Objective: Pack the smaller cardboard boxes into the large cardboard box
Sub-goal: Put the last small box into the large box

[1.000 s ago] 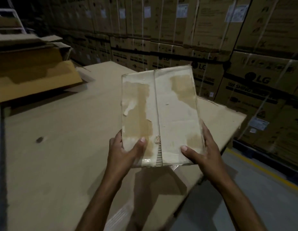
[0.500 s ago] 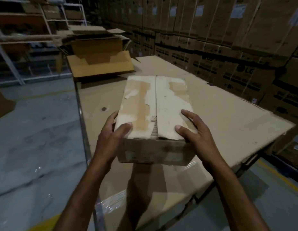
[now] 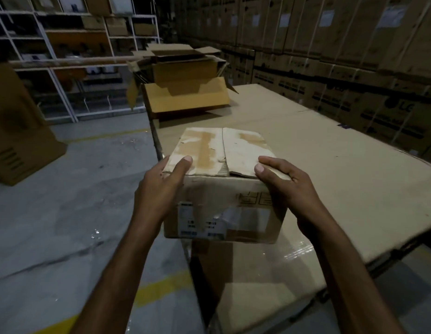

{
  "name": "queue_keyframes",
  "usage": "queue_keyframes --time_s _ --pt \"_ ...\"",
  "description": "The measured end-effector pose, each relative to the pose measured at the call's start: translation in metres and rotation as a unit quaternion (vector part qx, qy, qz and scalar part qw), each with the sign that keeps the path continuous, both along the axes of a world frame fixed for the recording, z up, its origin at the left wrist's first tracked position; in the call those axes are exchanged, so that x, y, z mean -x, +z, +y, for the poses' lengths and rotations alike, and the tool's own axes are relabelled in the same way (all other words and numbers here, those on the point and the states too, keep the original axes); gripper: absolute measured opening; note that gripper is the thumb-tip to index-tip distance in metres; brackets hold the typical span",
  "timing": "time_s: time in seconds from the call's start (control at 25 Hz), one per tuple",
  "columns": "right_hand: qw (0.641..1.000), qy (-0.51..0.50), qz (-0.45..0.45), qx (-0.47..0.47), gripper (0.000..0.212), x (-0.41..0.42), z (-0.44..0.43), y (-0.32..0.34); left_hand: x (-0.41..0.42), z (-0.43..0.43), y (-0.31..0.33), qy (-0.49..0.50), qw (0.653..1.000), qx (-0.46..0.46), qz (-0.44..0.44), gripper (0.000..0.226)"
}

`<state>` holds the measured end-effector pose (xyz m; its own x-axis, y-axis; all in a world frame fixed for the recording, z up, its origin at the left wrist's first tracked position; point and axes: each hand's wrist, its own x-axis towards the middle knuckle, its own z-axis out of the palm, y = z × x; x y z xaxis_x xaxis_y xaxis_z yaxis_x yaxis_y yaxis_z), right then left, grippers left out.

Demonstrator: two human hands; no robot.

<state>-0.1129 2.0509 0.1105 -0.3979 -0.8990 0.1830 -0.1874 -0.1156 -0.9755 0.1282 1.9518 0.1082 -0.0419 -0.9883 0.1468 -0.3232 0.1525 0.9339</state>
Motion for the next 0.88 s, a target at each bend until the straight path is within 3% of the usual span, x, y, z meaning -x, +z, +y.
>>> queue_keyframes --time_s 0.12,0.28,0.36,0.44,0.52,0.76,0.88 --pt "1.0 0.005 0.014 0.01 0.044 -0.055 -0.037 0.004 -0.059 -0.035 0.004 -0.019 0.999 0.002 0.038 0.039" --pt "0.998 0.006 0.044 0.033 0.083 -0.134 -0.096 -0.004 -0.145 -0.083 0.007 -0.093 0.993 0.046 0.061 0.033" --pt "0.997 0.015 0.056 0.042 0.09 -0.172 -0.124 -0.004 -0.188 -0.113 0.004 -0.117 0.99 0.056 0.059 0.042" --pt "0.994 0.029 0.089 0.052 0.084 -0.204 -0.148 -0.005 -0.223 -0.143 -0.001 -0.132 0.987 0.056 0.072 0.067" --pt "0.988 0.033 0.131 0.074 0.074 -0.23 -0.176 -0.006 -0.248 -0.177 -0.007 -0.149 0.983 0.056 0.093 0.078" --pt "0.959 0.012 0.254 0.124 0.067 -0.288 -0.302 -0.009 -0.282 -0.291 -0.038 -0.098 0.983 0.073 0.135 0.075" --pt "0.954 0.009 0.266 0.141 0.07 -0.293 -0.379 -0.007 -0.288 -0.361 -0.038 -0.064 0.985 0.083 0.136 0.067"
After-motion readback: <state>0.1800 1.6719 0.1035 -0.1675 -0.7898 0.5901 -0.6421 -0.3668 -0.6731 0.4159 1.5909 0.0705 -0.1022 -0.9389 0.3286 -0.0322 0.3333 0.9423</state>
